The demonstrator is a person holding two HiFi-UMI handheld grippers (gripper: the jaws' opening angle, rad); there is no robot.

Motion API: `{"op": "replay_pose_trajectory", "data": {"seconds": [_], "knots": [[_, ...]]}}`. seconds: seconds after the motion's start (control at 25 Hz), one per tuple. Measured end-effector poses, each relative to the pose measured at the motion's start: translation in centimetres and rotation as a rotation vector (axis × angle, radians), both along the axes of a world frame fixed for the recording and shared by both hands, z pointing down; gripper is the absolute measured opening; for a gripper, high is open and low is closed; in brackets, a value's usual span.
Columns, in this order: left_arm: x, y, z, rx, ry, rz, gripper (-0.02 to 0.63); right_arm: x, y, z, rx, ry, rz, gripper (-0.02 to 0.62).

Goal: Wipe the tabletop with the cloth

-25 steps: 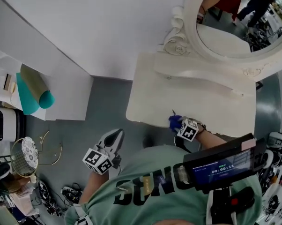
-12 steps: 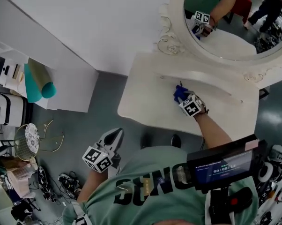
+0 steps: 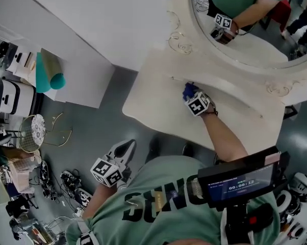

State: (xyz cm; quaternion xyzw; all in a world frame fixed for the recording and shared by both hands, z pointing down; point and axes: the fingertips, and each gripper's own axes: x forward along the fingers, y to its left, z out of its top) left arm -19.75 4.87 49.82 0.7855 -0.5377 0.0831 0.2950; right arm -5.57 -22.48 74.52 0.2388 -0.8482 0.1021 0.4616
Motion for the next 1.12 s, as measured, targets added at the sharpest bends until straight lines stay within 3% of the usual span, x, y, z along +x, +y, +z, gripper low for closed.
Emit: {"op": "replay_pose_trajectory", "data": {"seconds": [0.24, 0.32, 0.4, 0.52, 0.64, 0.76, 0.84, 1.12], "knots": [[5.1, -2.2, -1.1, 0.041, 0.004, 0.067, -0.002, 1.3, 19.4, -0.2, -0.124, 0.016, -0.463, 0.107], [6.6, -2.7, -1.1, 0.046, 0.008, 0.093, -0.002, 2.6, 24.6, 0.1, -0.163, 0.020, -0.565, 0.107], [8.2, -3.1, -1.0, 0.051, 0.017, 0.112, -0.002, 4.0, 27.2, 0.5, -0.212, 0.011, -0.604, 0.107], [10.1, -3.4, -0.9, 0.055, 0.029, 0.135, -0.002, 4.8, 25.8, -0.6, -0.238, -0.087, -0.546, 0.107], [10.6, -2.9, -0.6, 0.053, 0.031, 0.138, -0.002, 5.8, 17.4, -2.6, -0.147, -0.163, -0.354, 0.107], [9.5, -2.2, -0.3, 0.044, 0.031, 0.118, -0.002, 7.9, 7.8, -3.1, -0.081, -0.143, -0.129, 0.107], [8.4, -1.7, -0.1, 0.038, 0.036, 0.101, -0.002, 9.0, 3.5, -2.9, -0.046, -0.106, -0.034, 0.107], [4.4, -1.2, 1.7, 0.000, 0.062, 0.075, -0.002, 7.2, -1.9, -0.3, 0.021, -0.017, 0.068, 0.109]]}}
